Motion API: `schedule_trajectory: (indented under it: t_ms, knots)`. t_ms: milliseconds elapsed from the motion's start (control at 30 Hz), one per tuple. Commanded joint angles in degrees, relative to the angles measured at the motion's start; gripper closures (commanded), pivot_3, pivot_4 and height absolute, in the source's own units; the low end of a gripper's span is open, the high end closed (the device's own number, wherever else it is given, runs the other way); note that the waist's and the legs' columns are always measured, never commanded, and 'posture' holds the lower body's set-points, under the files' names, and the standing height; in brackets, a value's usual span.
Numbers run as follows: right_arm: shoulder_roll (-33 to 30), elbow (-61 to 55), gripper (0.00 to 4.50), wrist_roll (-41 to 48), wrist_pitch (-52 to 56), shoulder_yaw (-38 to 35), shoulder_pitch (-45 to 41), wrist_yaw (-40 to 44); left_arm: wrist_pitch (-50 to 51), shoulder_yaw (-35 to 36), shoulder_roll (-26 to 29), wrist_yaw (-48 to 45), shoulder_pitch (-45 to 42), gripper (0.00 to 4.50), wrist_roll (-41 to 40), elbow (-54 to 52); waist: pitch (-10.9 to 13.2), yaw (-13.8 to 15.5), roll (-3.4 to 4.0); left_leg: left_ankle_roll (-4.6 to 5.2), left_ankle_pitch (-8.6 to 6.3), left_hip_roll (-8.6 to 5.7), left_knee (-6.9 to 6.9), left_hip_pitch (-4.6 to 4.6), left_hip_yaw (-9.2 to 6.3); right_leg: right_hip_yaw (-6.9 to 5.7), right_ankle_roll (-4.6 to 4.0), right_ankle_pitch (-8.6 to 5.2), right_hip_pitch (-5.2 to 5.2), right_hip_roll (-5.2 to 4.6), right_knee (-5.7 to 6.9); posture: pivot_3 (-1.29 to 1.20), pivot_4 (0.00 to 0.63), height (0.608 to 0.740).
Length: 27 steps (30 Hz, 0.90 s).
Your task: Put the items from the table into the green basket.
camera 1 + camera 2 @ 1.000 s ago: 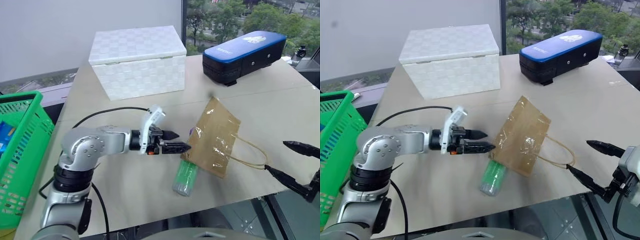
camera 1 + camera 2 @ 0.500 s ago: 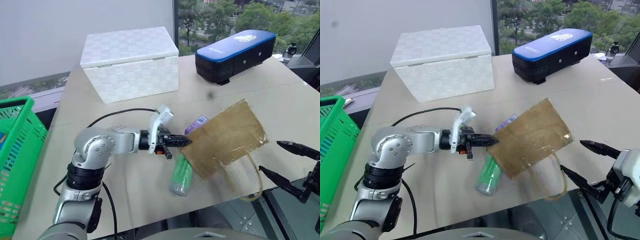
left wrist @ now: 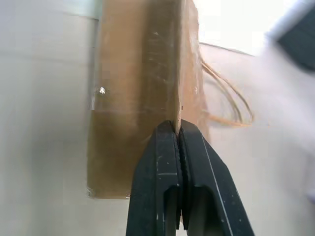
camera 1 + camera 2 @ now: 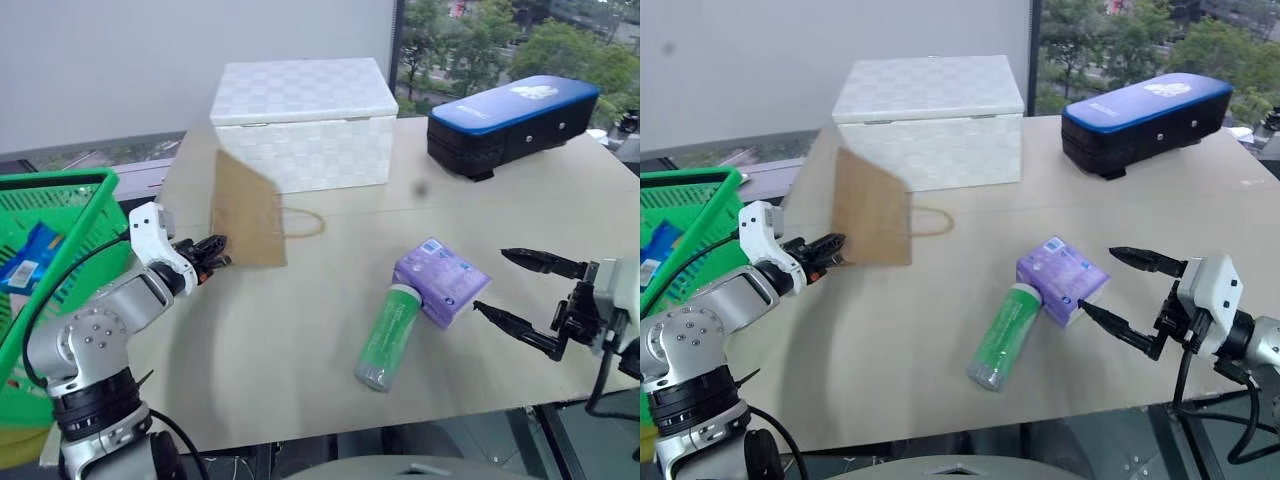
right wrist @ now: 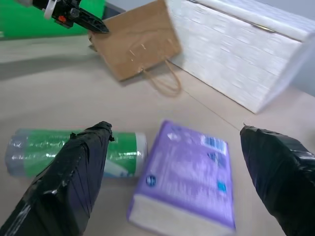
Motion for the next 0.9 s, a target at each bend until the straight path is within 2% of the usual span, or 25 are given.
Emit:
schedule_trajectory:
  t_ms: [33,133,167,200,233,333,433,533,667,800,900]
  knots:
    - [-0.92,0.16,0.0,0.11,-0.81,-0.09,-1.11,0.66,0.78,1.92,0.87,0.17,-1.3,2.83,-1.14,-0.97,-0.14,0.59,0.01,-0.01,0.0,-0.01,0.0,0.0,-0.05,-0.01,-0.01,0.0,-0.05,-0.01,-0.02,0.02,0.007,0.74]
    - [-1.2,0.59,0.0,0.18,-0.68,-0.14,-1.47,0.97,1.9,4.62,1.99,-2.1,0.32,1.25,-4.47,-3.16,-0.28,1.01,-0.03,-0.03,0.0,-0.03,-0.01,-0.18,-0.11,-0.04,-0.02,0.01,-0.24,-0.08,-0.01,0.02,0.009,0.74]
    - [-1.24,0.57,0.0,0.22,-0.6,-0.2,-1.47,1.02,2.8,5.56,2.42,-3.23,0.99,0.96,-6.33,-3.76,-0.3,0.97,-0.03,-0.03,0.0,-0.03,-0.02,-0.2,-0.14,-0.06,-0.02,0.02,-0.26,-0.09,-0.01,0.02,0.012,0.74]
    - [-1.33,0.52,0.0,0.24,-0.51,-0.27,-1.36,1.1,5.86,6.51,3.43,-6.12,2.24,0.65,-11.29,-4.38,-0.34,0.9,0.01,-0.03,0.0,-0.02,-0.03,-0.21,-0.14,-0.07,-0.03,0.01,-0.28,-0.1,0.01,0.02,0.014,0.74]
    - [-1.43,0.5,0.0,0.25,-0.42,-0.33,-1.26,1.17,8.83,6.76,4.63,-8.75,3.52,0.12,-15.48,-5.0,-0.34,0.71,0.01,-0.03,0.0,-0.02,-0.07,-0.21,-0.13,-0.06,-0.03,0.01,-0.3,-0.1,0.02,0.02,0.014,0.74]
    - [-1.96,0.54,0.0,0.03,-0.18,-0.6,-0.78,1.37,17.03,2.7,10.48,-17.26,9.03,0.03,-27.92,-9.7,-0.36,0.63,0.03,-0.04,-0.01,0.0,-0.11,-0.23,-0.11,-0.07,-0.04,0.01,-0.31,-0.11,0.07,0.01,0.02,0.74]
    - [-2.36,0.15,0.0,0.14,0.09,-1.3,-0.07,1.13,18.72,-3.6,12.44,-17.15,9.96,0.03,-31.75,-12.11,-0.37,1.11,0.11,-0.04,0.0,-0.01,-0.04,-0.18,-0.14,-0.11,-0.02,-0.01,-0.27,-0.13,0.06,0.0,0.028,0.74]
    - [-2.77,-1.43,0.0,0.65,0.73,-2.76,1.51,0.73,19.16,-12.48,10.89,-13.75,5.85,0.03,-33.5,-11.78,-0.35,1.36,0.15,0.01,-0.01,-0.11,-0.01,-0.11,-0.25,-0.29,0.01,-0.03,-0.06,-0.25,0.05,-0.03,0.04,0.74]
    - [-3.54,-3.91,0.0,1.77,2.28,-6.01,4.67,0.53,23.54,-23.28,7.5,-6.43,-2.15,0.03,-35.13,-3.66,-0.33,0.42,0.19,-0.05,0.04,-0.1,0.0,-0.11,-0.27,-0.29,0.22,-0.15,0.2,-0.13,0.09,-0.08,0.058,0.74]
    - [-3.25,-7.04,0.0,3.06,3.85,-9.86,8.64,-0.21,23.93,-31.02,3.12,-0.17,-8.31,0.03,-36.24,1.12,-0.18,-1.13,0.24,-0.05,0.04,0.0,-0.01,-0.06,-0.26,-0.2,0.17,-0.15,0.19,0.05,0.16,-0.12,0.075,0.74]
    - [-2.91,-8.94,0.0,3.75,4.56,-11.51,10.62,-1.0,23.93,-34.15,0.48,3.07,-11.42,0.03,-36.18,3.71,-0.08,-2.13,0.26,-0.18,0.11,0.02,-0.01,-0.1,-0.26,-0.17,-0.04,-0.06,0.17,0.08,0.15,-0.15,0.082,0.74]
